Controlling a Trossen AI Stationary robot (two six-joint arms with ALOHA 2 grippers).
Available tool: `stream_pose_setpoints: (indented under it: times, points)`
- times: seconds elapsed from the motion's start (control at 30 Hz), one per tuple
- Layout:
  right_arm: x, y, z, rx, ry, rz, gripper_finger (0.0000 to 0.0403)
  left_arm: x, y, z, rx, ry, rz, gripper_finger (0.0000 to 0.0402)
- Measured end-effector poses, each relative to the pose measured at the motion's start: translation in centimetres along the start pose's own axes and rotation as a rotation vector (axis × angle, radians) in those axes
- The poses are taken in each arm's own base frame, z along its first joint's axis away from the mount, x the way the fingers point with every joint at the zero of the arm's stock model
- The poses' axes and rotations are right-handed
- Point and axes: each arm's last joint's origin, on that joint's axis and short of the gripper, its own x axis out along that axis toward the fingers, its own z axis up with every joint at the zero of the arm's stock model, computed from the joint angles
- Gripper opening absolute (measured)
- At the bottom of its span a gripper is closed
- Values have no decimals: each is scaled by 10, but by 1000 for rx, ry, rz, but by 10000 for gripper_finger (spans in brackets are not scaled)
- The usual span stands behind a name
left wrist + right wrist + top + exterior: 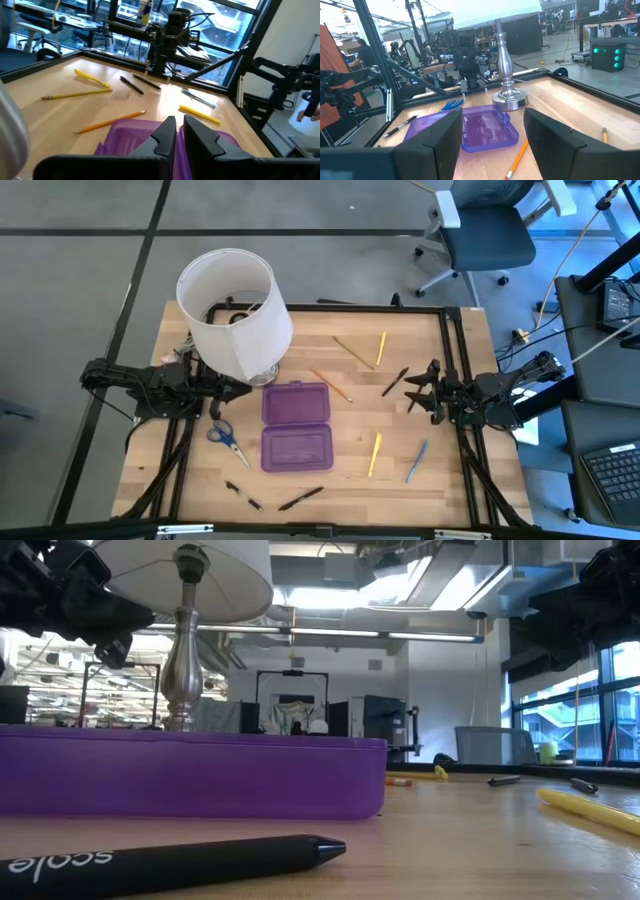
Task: Pick & place school supplies into a supply box
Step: Put the blue scissors into the purple supply box
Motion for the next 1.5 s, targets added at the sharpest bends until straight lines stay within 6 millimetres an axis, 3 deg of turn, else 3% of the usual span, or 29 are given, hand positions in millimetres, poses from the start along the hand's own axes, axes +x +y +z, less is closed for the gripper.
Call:
stream_pose_setpoints:
  times: [0.13,0.33,0.77,0.9,1.23,1.5]
  points:
    - [0,0,0,1,0,0,215,0,0,0,3,2,-7,32]
    - [0,0,0,1,0,0,215,0,1,1,142,-20,52,32]
    - [0,0,0,-26,1,0,215,0,2,1,139,-22,61,35]
    - [0,0,0,-53,1,0,215,0,2,1,90,-23,60,60]
    - [0,0,0,2,0,-1,215,0,0,0,77,-6,9,175]
    - [0,0,0,-49,3,-2,215,0,-2,0,2,13,-75,192]
